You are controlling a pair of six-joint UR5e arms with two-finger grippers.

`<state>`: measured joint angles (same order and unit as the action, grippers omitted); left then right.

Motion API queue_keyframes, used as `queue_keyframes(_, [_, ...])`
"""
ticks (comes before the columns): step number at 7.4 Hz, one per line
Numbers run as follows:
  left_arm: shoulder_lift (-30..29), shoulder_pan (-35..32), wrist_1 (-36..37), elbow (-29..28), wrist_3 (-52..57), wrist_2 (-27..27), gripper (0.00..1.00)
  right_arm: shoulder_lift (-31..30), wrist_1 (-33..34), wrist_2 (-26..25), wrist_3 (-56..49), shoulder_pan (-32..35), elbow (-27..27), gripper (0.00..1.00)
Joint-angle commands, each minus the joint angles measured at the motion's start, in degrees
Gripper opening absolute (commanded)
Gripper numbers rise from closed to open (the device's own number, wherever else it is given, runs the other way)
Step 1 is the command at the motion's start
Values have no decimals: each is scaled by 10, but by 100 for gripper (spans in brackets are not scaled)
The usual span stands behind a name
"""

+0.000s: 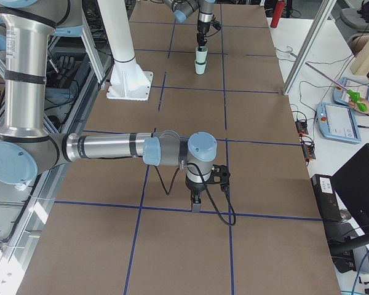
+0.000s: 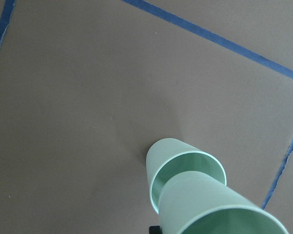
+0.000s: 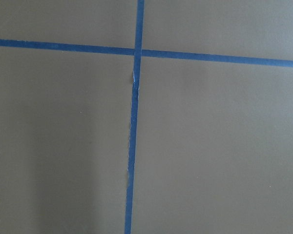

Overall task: Stack cups
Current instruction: 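Open the left gripper and withdraw it away from the stacked cups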

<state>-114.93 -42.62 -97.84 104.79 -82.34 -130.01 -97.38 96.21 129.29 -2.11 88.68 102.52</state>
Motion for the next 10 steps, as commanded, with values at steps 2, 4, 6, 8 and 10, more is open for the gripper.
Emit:
queue_keyframes(2, [8, 0, -26, -3, 6, 3, 100, 0, 0, 0, 0, 0, 0, 100])
queue_keyframes(4, [22, -18, -25, 18, 66, 3, 100, 0, -1, 0, 0, 0, 0, 100])
queue_keyframes(6, [78, -115, -23, 21, 244, -5, 100, 0, 0, 0, 0, 0, 0, 100])
queue_keyframes(8, [140, -189, -24, 13, 412, -6, 100, 0, -1, 0, 0, 0, 0, 100])
queue_keyframes(10, [183, -280, -26, -33, 614, -7, 100, 0, -1, 0, 0, 0, 0, 100])
